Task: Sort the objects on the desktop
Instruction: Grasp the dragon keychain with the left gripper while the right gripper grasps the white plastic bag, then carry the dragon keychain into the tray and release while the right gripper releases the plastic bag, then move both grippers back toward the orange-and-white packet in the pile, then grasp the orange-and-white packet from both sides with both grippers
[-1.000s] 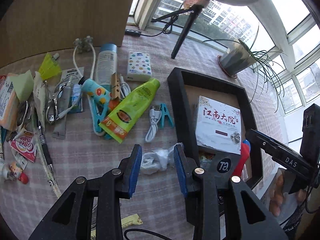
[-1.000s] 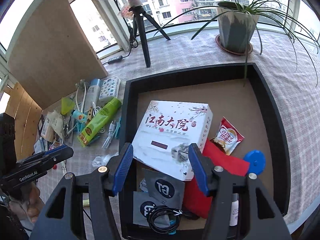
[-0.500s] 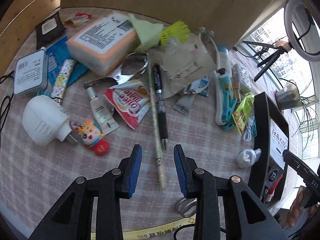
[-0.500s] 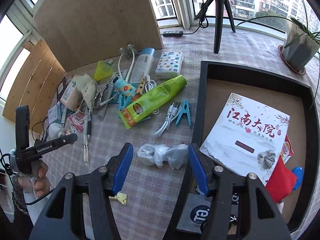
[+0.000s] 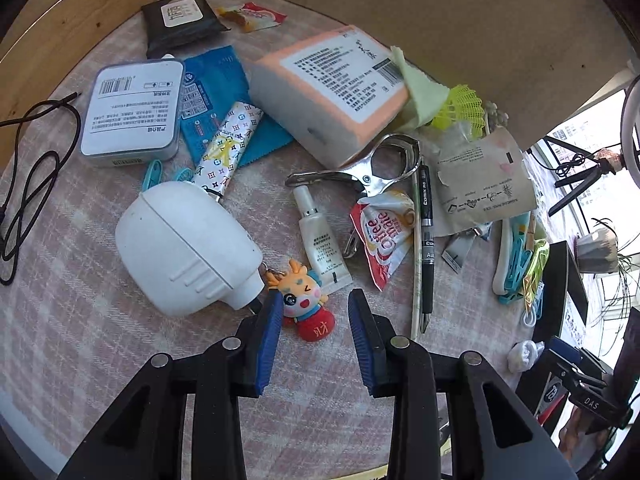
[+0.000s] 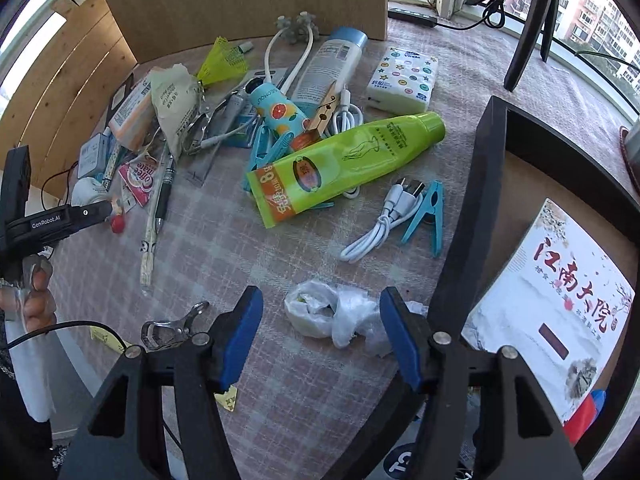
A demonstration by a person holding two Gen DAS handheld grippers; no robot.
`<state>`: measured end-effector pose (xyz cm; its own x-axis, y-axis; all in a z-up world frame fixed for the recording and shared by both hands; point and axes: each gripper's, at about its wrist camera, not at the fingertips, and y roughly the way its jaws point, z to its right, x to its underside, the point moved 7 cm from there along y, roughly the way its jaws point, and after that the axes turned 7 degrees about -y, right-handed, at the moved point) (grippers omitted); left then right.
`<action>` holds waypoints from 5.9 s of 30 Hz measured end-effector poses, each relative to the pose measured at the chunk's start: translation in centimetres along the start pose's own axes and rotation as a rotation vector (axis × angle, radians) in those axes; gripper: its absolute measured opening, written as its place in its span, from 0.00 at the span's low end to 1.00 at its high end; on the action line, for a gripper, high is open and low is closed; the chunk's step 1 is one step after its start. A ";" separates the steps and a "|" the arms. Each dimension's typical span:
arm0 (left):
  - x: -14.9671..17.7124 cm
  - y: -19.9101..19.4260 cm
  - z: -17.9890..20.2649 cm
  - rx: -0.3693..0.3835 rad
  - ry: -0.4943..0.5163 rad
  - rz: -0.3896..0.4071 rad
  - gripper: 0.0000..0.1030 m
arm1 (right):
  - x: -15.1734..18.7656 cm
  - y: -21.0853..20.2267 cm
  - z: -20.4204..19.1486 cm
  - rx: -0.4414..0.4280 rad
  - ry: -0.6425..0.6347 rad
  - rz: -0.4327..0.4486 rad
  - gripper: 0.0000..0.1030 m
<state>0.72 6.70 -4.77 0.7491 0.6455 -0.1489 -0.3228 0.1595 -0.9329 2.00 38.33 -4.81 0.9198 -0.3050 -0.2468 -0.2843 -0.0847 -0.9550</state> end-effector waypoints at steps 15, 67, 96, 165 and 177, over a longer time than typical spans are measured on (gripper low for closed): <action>0.4 1.2 0.1 -0.064 0.045 0.038 0.27 | 1.7 2.7 0.1 0.013 -0.031 -0.117 0.61; 20.9 -3.7 30.8 0.277 0.850 -0.114 0.26 | 16.8 -12.9 15.6 0.210 0.538 0.212 0.28; 21.4 -4.1 33.2 0.273 0.898 -0.119 0.36 | 14.5 -13.8 15.5 0.201 0.541 0.217 0.39; -2.7 0.7 7.5 0.023 0.293 -0.083 0.48 | -6.0 6.4 -9.4 -0.080 -0.072 -0.112 0.23; -0.6 -1.7 6.4 0.040 0.284 -0.069 0.45 | -1.8 0.3 -6.1 -0.043 -0.035 -0.057 0.44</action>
<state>-2.86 10.88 -0.95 0.9002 0.3983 -0.1762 -0.2834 0.2286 -0.9313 -1.39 33.06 -3.62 0.9435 -0.2656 -0.1983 -0.2417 -0.1421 -0.9599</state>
